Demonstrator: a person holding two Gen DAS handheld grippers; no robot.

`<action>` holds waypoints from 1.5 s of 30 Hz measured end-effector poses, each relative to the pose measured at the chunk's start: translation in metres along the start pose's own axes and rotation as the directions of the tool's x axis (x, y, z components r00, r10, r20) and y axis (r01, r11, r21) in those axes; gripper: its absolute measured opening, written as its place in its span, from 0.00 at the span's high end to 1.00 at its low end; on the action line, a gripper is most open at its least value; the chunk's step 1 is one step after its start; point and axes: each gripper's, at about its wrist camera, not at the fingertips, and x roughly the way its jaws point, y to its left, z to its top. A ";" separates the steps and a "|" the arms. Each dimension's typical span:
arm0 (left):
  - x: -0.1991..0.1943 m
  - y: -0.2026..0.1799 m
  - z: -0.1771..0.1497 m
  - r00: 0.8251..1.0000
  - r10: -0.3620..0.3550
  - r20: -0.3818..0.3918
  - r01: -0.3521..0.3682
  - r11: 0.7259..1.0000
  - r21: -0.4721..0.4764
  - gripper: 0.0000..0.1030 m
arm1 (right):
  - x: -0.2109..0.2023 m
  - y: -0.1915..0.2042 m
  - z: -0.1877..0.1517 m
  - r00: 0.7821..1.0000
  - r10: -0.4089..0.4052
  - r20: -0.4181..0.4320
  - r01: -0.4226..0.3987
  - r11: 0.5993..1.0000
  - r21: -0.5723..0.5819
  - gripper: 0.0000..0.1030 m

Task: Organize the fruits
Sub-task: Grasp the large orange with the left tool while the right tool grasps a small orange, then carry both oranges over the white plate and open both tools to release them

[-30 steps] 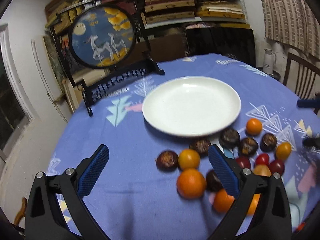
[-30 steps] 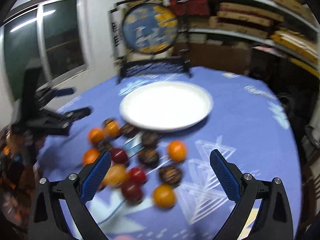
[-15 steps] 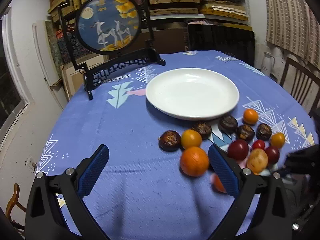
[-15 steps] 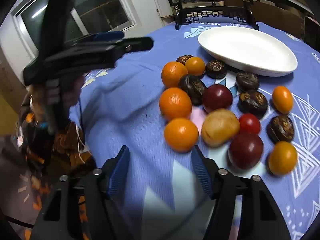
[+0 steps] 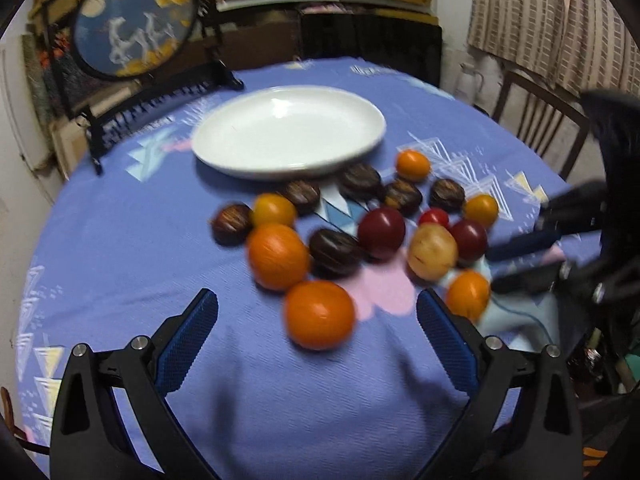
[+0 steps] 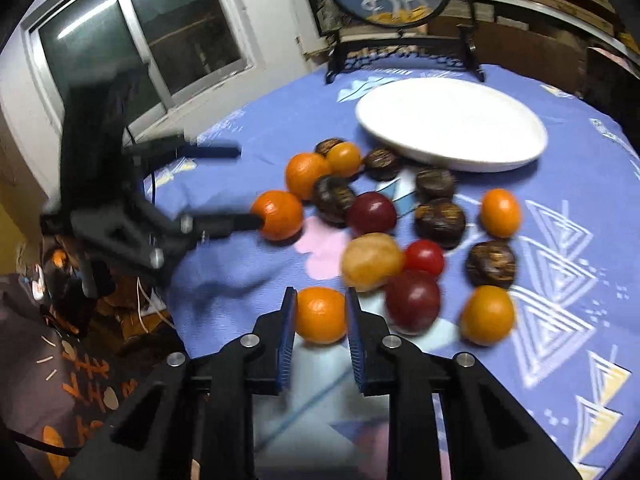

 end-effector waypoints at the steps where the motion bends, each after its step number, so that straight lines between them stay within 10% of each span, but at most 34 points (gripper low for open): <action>1: 0.007 -0.002 0.000 1.000 0.012 -0.013 -0.012 1.000 0.001 0.05 | -0.003 -0.001 -0.001 1.000 -0.011 0.011 0.011 1.000 -0.004 0.77; 4: 0.022 -0.003 0.001 0.999 0.015 -0.038 -0.016 1.000 -0.024 0.06 | -0.001 -0.003 -0.001 1.000 -0.010 0.010 0.010 1.000 -0.003 0.77; 6: 0.028 -0.003 0.002 0.998 0.007 -0.064 -0.009 1.000 -0.026 0.26 | 0.005 -0.001 -0.001 1.000 0.001 -0.021 -0.001 1.000 -0.002 0.76; 10: 0.035 0.000 0.000 0.995 -0.010 -0.103 0.006 0.999 -0.041 0.46 | 0.010 -0.001 -0.008 0.999 -0.024 -0.039 0.025 1.000 0.007 0.37; 12: 0.037 0.002 0.000 0.995 -0.004 -0.100 -0.002 0.998 -0.055 0.58 | 0.010 -0.001 -0.008 1.000 -0.024 -0.020 0.024 1.000 0.006 0.35; 24: 0.036 0.012 -0.002 0.995 -0.024 -0.097 0.015 0.996 -0.086 0.59 | 0.030 0.014 -0.006 0.996 -0.037 -0.080 0.035 0.999 -0.028 0.38; 29: 0.038 0.009 -0.001 0.996 -0.012 -0.093 0.005 0.997 -0.077 0.59 | 0.048 0.008 -0.002 0.993 -0.077 -0.090 0.075 0.997 -0.022 0.64; 45: 0.011 0.018 0.043 1.000 0.000 0.018 0.001 0.998 -0.056 0.59 | -0.009 -0.017 0.048 0.994 -0.078 0.082 0.079 0.997 -0.012 0.65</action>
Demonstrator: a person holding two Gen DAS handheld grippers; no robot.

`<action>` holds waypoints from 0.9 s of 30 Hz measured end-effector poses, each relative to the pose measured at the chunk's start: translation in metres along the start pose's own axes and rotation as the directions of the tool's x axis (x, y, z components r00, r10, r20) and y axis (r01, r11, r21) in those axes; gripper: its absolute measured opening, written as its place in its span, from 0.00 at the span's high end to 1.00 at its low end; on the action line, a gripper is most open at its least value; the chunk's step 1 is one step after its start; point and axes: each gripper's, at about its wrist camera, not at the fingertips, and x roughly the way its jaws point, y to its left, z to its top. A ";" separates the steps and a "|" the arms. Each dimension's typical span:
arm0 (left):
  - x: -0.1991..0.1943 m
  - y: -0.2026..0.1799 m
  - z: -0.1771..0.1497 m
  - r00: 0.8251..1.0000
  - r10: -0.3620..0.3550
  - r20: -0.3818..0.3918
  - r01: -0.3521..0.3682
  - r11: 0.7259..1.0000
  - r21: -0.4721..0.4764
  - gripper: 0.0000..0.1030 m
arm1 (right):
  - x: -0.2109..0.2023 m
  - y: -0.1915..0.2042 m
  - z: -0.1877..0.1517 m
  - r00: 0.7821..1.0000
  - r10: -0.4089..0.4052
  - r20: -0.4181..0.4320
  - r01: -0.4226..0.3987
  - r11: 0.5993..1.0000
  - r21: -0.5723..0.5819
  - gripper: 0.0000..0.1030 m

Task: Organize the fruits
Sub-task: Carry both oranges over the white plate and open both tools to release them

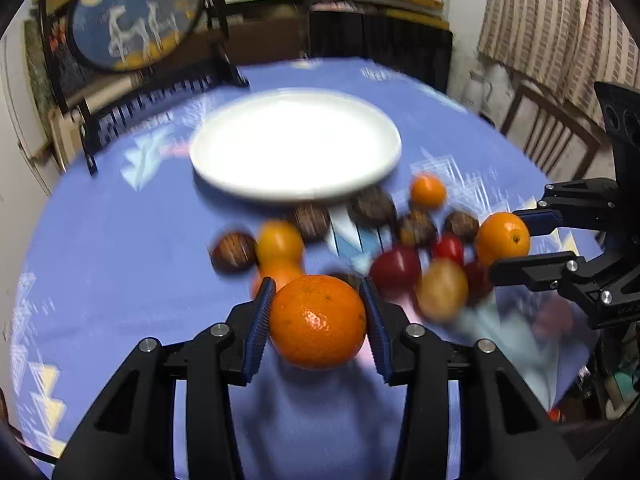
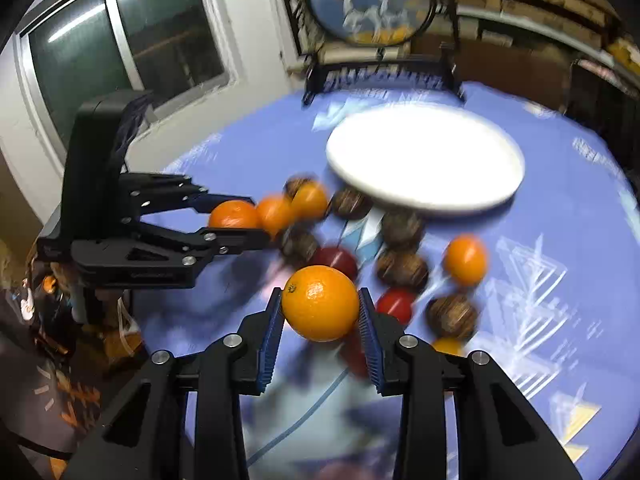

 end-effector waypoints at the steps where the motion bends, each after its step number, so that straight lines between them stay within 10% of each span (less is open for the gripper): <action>1: 0.000 0.001 0.008 1.000 0.006 0.013 -0.006 1.000 -0.003 0.59 | -0.002 -0.005 0.007 1.000 -0.008 0.018 0.008 1.000 0.001 0.65; 9: 0.018 0.019 0.081 0.993 0.040 0.107 -0.033 0.997 -0.066 0.59 | 0.003 -0.047 0.061 0.990 -0.052 0.130 0.047 0.998 0.042 0.64; 27: 0.116 0.039 0.122 0.995 0.099 -0.032 -0.102 0.989 -0.104 0.59 | 0.081 -0.112 0.105 0.995 -0.063 0.080 0.049 0.985 0.168 0.64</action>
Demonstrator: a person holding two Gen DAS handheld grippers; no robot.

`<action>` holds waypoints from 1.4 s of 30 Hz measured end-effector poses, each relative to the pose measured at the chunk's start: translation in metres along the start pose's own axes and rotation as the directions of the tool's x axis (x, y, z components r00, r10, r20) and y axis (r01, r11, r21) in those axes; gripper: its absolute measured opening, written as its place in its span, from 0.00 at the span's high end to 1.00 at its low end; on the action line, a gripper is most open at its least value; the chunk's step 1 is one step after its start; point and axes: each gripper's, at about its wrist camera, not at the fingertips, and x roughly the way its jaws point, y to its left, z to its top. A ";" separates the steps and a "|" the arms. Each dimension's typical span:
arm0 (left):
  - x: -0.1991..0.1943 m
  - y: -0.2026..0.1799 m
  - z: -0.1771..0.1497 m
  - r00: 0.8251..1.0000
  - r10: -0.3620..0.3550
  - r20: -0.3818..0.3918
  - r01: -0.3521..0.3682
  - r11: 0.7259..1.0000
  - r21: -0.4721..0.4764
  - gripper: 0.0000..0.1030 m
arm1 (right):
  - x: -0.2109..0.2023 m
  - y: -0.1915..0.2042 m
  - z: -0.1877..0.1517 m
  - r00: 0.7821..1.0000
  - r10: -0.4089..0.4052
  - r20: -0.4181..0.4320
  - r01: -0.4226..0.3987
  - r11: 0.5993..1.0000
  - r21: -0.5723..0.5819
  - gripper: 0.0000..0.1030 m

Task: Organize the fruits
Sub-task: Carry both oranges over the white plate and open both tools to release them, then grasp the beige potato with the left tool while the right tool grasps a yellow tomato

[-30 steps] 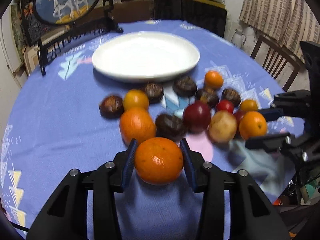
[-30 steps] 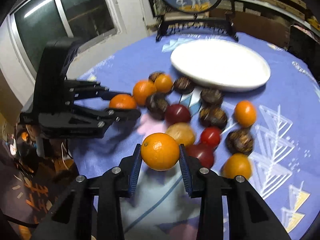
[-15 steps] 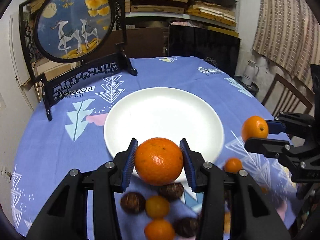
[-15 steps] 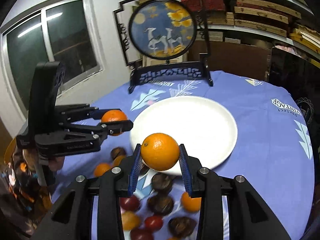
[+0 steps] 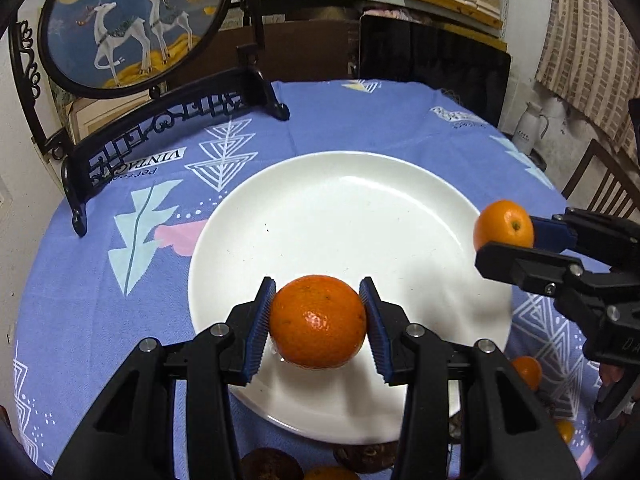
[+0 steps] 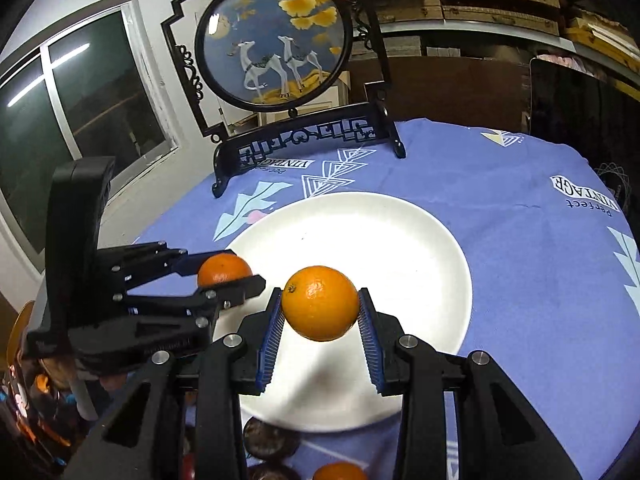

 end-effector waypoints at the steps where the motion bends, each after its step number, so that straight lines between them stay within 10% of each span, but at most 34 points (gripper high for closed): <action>1: 0.002 0.000 0.000 1.000 0.004 -0.005 -0.004 1.000 0.000 0.59 | 0.004 -0.002 0.002 1.000 -0.002 -0.004 0.002 1.000 0.001 0.64; 11: 0.017 -0.001 0.001 0.999 0.026 -0.045 -0.026 1.000 -0.004 0.58 | 0.018 -0.005 0.003 0.999 -0.003 -0.035 0.003 1.000 0.003 0.63; 13: 0.018 0.000 0.001 0.998 0.028 -0.055 -0.028 1.000 -0.014 0.58 | 0.013 -0.007 0.004 1.000 -0.010 -0.005 0.010 1.000 0.021 0.51; 26: -0.020 -0.005 -0.005 0.999 0.047 0.027 -0.046 0.999 -0.005 0.36 | -0.025 0.001 -0.012 1.000 -0.026 0.014 0.026 1.000 -0.010 0.44; 42: -0.113 0.007 -0.082 0.991 0.095 0.099 -0.097 0.995 0.015 0.22 | -0.111 0.039 -0.133 0.987 -0.105 -0.123 0.067 0.958 -0.280 0.35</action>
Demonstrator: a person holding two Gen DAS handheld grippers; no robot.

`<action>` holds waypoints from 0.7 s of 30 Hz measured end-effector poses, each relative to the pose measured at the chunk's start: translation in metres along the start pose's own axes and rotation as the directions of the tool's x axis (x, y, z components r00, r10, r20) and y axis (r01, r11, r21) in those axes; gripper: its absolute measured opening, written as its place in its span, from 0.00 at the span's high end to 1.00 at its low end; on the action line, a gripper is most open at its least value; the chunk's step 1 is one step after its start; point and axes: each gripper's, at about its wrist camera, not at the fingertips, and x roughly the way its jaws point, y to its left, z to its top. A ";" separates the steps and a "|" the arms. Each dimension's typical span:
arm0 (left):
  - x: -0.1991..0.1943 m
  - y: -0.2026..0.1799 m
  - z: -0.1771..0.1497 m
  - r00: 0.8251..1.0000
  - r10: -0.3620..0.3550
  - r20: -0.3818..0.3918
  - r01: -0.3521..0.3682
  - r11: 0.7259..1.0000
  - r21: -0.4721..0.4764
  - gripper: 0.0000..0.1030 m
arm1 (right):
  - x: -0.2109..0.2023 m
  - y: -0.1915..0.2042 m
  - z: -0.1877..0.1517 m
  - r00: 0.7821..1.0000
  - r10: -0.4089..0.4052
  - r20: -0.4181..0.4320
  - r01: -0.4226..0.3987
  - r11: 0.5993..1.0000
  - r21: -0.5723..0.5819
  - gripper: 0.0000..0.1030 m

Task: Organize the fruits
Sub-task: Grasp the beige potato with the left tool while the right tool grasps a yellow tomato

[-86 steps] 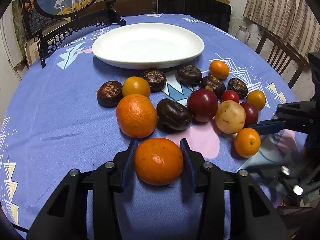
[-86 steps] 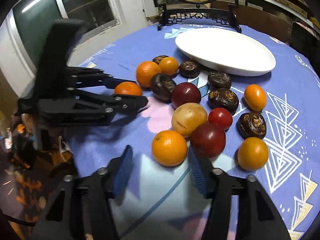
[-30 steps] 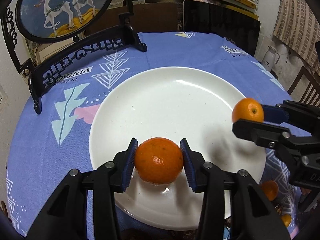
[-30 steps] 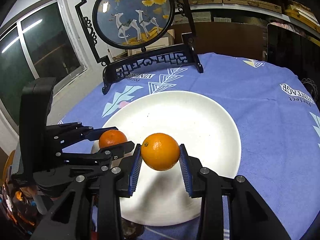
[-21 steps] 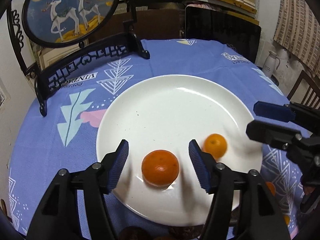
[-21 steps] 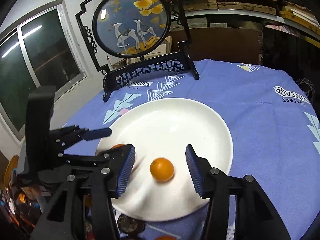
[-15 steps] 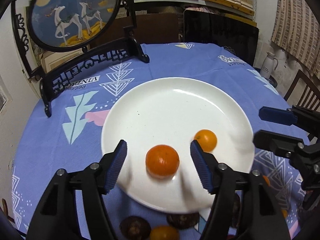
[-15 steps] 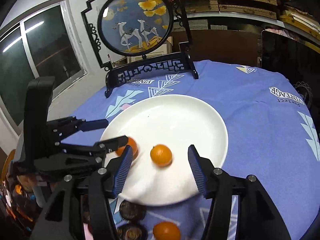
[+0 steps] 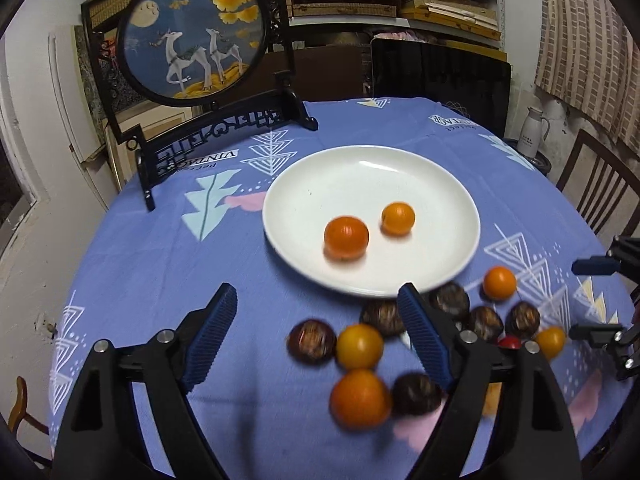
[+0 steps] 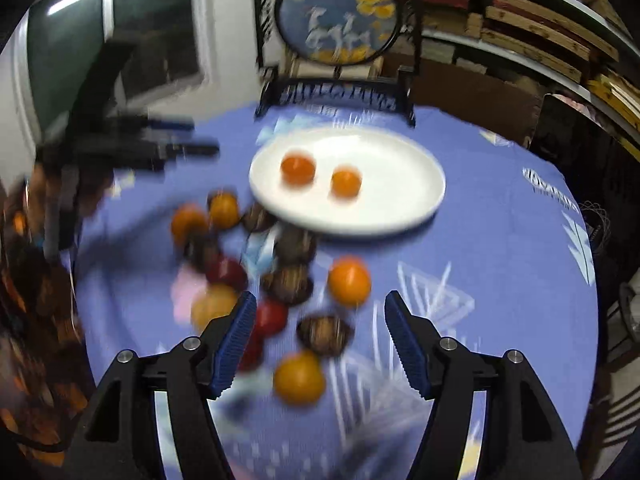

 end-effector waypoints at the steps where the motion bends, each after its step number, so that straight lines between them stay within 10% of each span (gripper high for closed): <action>1: -0.003 -0.001 -0.002 1.000 0.000 0.000 0.000 1.000 0.005 0.22 | 0.001 0.002 -0.005 1.000 0.003 -0.021 -0.003 1.000 -0.003 0.35; 7: -0.026 -0.035 -0.025 0.995 -0.100 -0.010 0.100 0.987 0.122 0.21 | 0.018 0.009 -0.025 0.995 0.018 -0.096 -0.018 1.000 0.002 0.38; 10: -0.036 -0.062 -0.041 0.986 -0.163 -0.033 0.166 0.966 0.199 0.21 | 0.029 0.010 -0.028 0.991 0.023 -0.130 -0.024 1.000 -0.003 0.66; 21: -0.003 -0.109 -0.078 0.954 -0.237 -0.185 0.279 0.927 0.250 0.33 | 0.019 0.001 -0.039 0.993 0.015 -0.115 -0.011 0.999 0.030 0.66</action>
